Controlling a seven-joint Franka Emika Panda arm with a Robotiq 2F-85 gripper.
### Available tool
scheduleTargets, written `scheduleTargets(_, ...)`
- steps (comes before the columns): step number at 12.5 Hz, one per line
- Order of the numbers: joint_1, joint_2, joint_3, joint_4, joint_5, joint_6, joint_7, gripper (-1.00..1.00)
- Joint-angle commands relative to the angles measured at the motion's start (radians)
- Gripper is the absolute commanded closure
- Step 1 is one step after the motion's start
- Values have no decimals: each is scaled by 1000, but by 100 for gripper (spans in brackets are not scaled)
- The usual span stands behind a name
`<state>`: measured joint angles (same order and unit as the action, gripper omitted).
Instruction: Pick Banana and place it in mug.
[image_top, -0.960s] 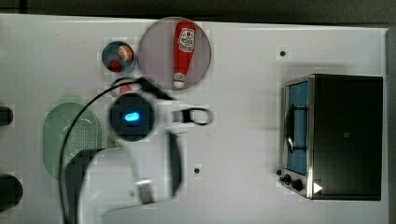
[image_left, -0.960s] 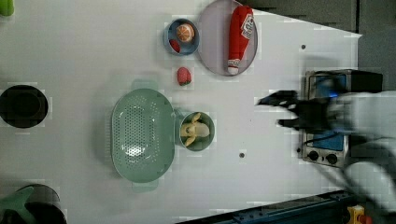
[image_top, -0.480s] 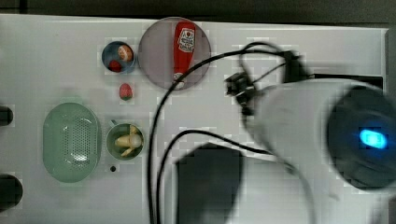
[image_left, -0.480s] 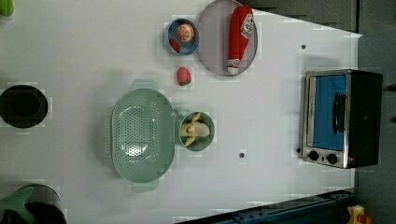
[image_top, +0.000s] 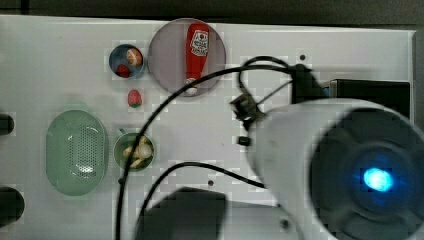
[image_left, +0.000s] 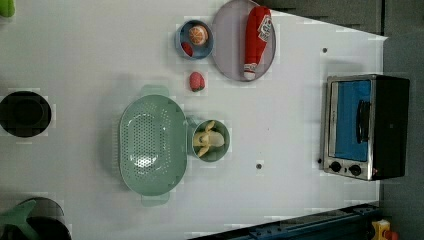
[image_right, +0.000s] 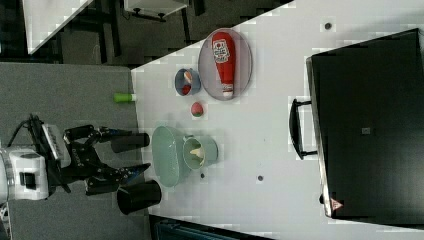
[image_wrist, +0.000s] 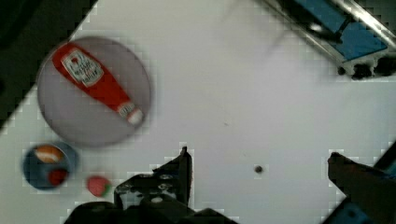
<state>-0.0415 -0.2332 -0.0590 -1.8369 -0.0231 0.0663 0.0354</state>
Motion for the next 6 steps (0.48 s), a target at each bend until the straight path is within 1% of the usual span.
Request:
scheduleTargets(1,2,39,0,-1,16,-40,-12,-100)
scheduleTargets(6,2,44,0,-5,16,-40,-12,-100)
